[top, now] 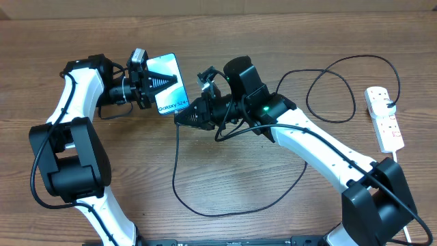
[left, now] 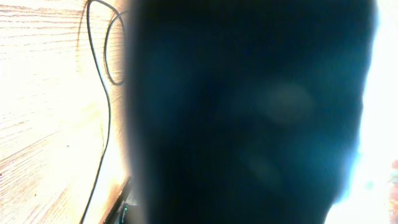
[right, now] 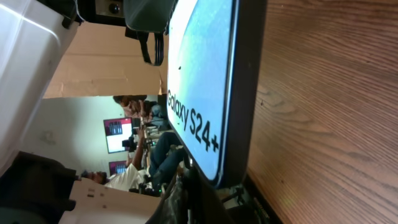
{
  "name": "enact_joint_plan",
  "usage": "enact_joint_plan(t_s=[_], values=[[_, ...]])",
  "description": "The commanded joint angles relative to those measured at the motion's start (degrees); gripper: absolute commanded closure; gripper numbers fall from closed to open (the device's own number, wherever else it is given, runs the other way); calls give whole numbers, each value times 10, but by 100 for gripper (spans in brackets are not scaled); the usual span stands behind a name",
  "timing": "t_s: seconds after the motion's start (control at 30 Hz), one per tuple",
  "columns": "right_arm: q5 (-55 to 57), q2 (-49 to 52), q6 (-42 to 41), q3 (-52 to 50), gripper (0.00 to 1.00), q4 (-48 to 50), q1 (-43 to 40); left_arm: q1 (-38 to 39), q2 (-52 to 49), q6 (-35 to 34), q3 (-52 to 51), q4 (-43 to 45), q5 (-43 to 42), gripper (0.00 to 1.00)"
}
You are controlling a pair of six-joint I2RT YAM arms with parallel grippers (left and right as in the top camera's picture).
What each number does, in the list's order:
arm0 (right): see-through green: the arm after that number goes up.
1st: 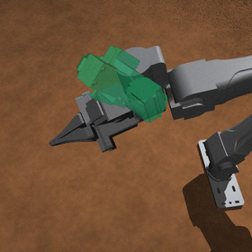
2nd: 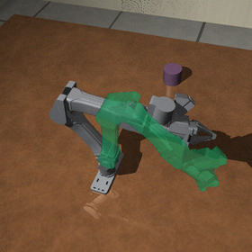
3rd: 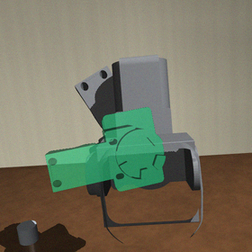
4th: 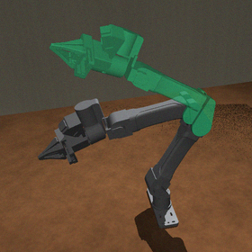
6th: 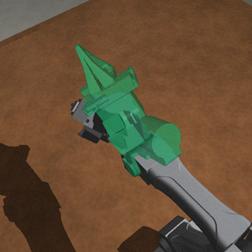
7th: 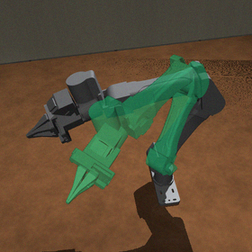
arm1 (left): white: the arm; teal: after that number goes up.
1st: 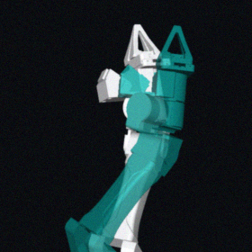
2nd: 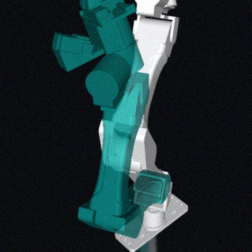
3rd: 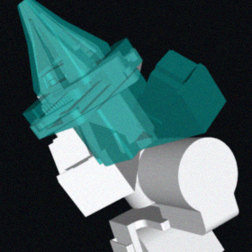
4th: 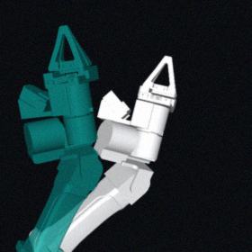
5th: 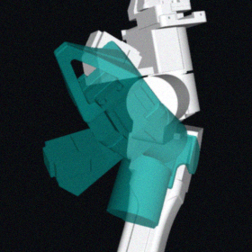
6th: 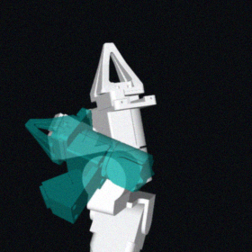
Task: Plug charger to phone and switch on socket
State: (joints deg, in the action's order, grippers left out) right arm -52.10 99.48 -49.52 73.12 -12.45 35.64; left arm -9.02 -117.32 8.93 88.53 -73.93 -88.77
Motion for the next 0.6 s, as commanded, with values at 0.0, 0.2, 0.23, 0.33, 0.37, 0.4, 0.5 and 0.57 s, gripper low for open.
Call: enact_joint_plan(t_s=[0.0, 0.2, 0.23, 0.33, 0.37, 0.4, 0.5, 0.57], values=[[39, -5, -2, 9, 96, 8, 6, 1, 8, 13, 0, -5, -18, 96], [47, -5, -2, 9, 96, 9, 6, 1, 8, 14, 0, -5, -18, 96], [47, -5, -2, 9, 96, 13, 6, 1, 8, 14, 1, -5, -18, 96], [42, -5, -3, 9, 96, 23, 6, 1, 8, 23, 0, -6, -17, 96], [36, -5, -2, 9, 96, 26, 6, 1, 8, 27, 0, -7, -17, 96], [30, -5, -2, 9, 96, 27, 5, 1, 8, 29, 0, -8, -17, 96], [19, -5, 6, 9, 96, 26, 0, 4, 8, 31, 0, -9, -17, 96], [17, -5, 21, 9, 96, 16, -11, 8, 8, 31, 0, -9, -17, 96]])
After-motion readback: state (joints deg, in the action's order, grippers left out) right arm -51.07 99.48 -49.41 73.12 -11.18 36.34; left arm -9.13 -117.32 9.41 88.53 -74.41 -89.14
